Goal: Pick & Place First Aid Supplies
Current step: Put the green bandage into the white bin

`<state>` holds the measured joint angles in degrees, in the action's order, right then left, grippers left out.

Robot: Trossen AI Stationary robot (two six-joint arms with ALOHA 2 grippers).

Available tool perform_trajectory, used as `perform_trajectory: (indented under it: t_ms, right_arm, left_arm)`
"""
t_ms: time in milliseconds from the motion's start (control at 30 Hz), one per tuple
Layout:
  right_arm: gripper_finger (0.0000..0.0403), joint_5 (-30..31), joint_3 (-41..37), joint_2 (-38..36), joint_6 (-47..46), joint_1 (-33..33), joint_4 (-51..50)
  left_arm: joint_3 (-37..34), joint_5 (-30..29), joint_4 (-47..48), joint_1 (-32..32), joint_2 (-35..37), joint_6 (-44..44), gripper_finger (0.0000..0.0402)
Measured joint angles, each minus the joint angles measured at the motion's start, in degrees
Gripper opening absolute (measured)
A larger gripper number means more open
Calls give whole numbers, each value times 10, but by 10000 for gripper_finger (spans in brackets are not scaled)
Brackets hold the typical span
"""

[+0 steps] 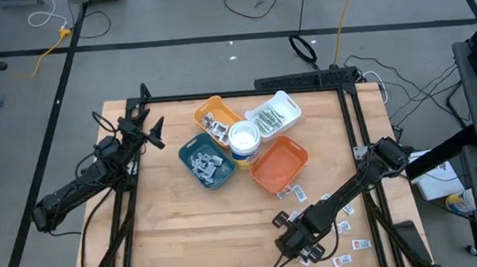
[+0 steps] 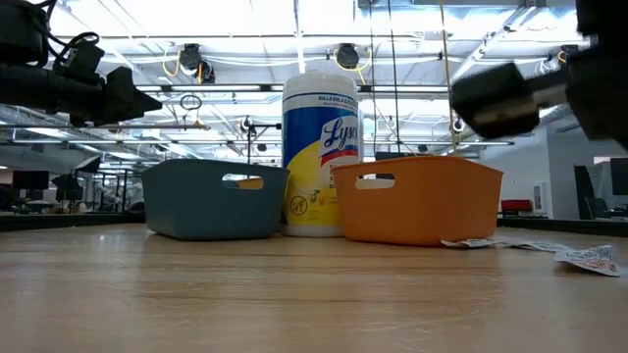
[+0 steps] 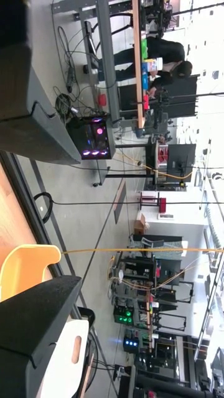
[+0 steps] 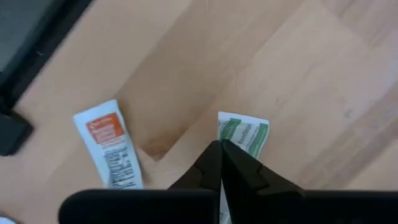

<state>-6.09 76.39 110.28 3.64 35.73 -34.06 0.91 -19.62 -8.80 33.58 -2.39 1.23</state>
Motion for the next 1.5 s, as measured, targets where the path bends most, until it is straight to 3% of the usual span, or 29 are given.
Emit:
perform_trajectory:
  t_ms: [667,800,1067,1500]
  right_arm:
    - [0,3,1,-164,-15,-4,-131]
    - [0,5,1,-178,-58,-22,-162]
    - [0,65,1,-220,-105,-163,-250]
    - [0,154,1,-273,-144,-470,-285]
  left_arm:
    - [0,0,0,0,0,0,308]
    - [0,0,0,0,0,0,308]
    - [0,0,0,0,0,0,308]
    - [0,0,0,0,0,0,308]
